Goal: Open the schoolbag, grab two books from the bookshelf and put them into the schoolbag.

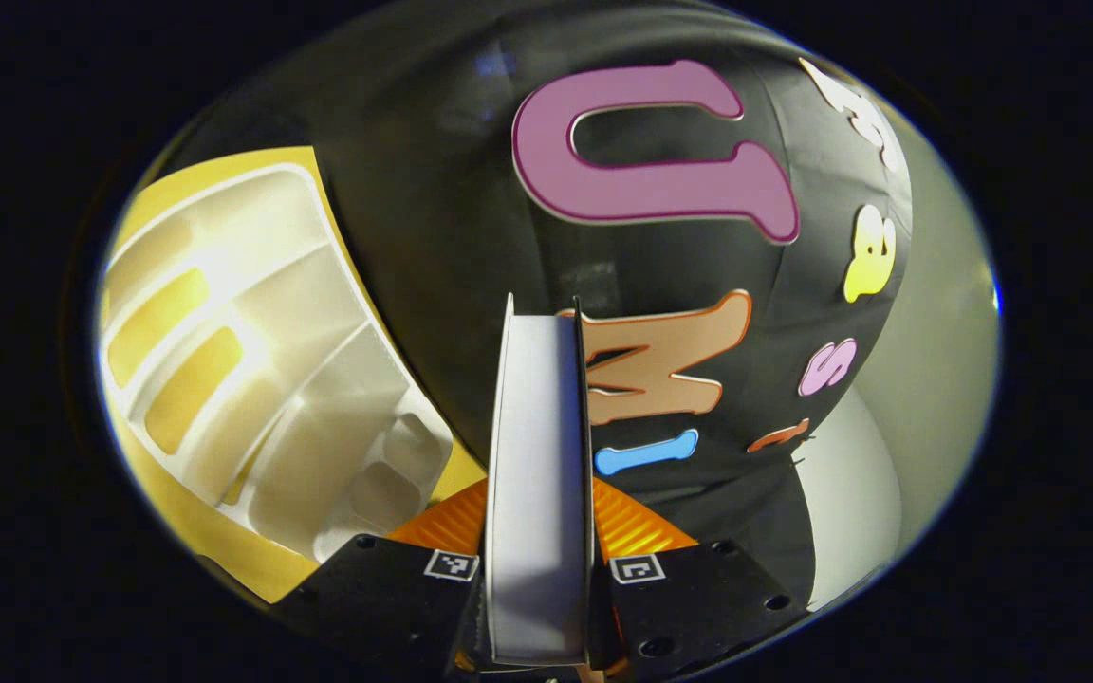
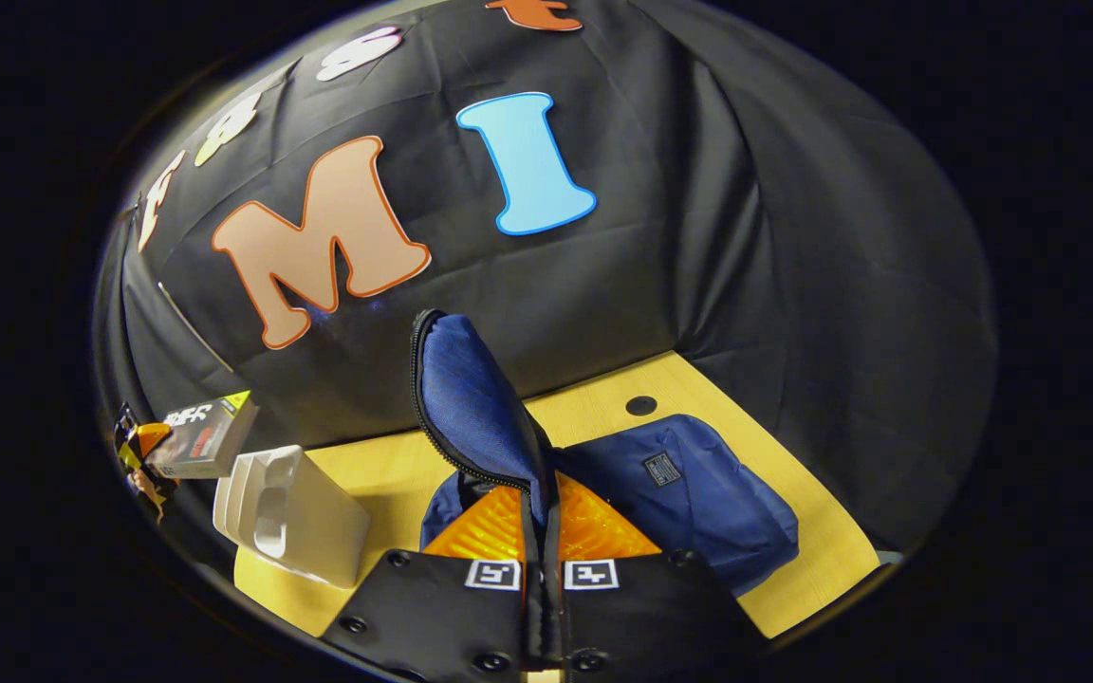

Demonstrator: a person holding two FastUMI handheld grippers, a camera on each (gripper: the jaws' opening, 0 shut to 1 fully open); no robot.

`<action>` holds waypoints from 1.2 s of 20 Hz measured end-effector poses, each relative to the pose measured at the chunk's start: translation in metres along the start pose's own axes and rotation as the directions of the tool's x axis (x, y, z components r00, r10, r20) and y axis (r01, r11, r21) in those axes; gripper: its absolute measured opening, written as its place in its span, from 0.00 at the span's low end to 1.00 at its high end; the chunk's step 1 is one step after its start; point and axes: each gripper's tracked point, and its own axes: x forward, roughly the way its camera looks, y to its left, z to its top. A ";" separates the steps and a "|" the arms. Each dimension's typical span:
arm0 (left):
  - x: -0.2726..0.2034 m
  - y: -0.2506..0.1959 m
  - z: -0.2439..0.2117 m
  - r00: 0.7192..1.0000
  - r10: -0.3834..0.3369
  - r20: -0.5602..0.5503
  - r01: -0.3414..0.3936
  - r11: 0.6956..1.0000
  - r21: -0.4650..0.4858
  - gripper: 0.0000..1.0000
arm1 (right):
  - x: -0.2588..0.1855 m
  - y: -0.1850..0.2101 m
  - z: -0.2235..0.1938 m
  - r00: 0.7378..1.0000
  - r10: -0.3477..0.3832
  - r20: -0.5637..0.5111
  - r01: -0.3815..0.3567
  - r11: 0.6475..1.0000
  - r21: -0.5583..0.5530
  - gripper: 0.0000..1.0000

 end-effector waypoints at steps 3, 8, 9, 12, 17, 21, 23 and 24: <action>0.030 0.021 -0.039 0.998 0.029 -0.057 -0.029 1.000 -0.008 0.36 | 0.000 0.000 0.001 1.000 0.008 -0.003 -0.008 1.000 -0.005 0.03; 0.069 0.048 -0.094 0.989 0.049 -0.139 -0.055 0.998 -0.043 0.36 | 0.000 0.001 0.005 1.000 0.020 -0.009 -0.020 1.000 -0.015 0.03; 0.076 0.055 -0.103 0.987 0.055 -0.154 -0.063 0.997 -0.047 0.36 | 0.001 0.001 0.005 1.000 0.020 -0.010 -0.020 1.000 -0.015 0.03; 0.101 0.061 -0.130 0.978 0.069 -0.197 -0.078 0.996 -0.042 0.36 | 0.001 0.001 0.005 1.000 0.020 -0.009 -0.020 1.000 -0.014 0.03; 0.133 0.070 -0.173 0.958 0.080 -0.276 -0.091 0.995 -0.029 0.36 | 0.001 0.003 0.007 1.000 0.020 -0.011 -0.021 1.000 -0.021 0.00; 0.151 0.070 -0.199 0.946 0.080 -0.313 -0.075 0.997 0.027 0.36 | 0.002 0.004 0.007 1.000 0.024 -0.011 -0.024 1.000 -0.019 0.03; 0.154 0.070 -0.205 0.939 0.084 -0.333 -0.076 0.996 0.037 0.36 | 0.003 0.004 0.008 1.000 0.027 -0.012 -0.027 0.999 -0.021 0.03; 0.160 0.071 -0.213 0.937 0.087 -0.340 -0.074 0.996 0.050 0.36 | 0.003 0.004 0.008 1.000 0.028 -0.011 -0.028 0.999 -0.019 0.03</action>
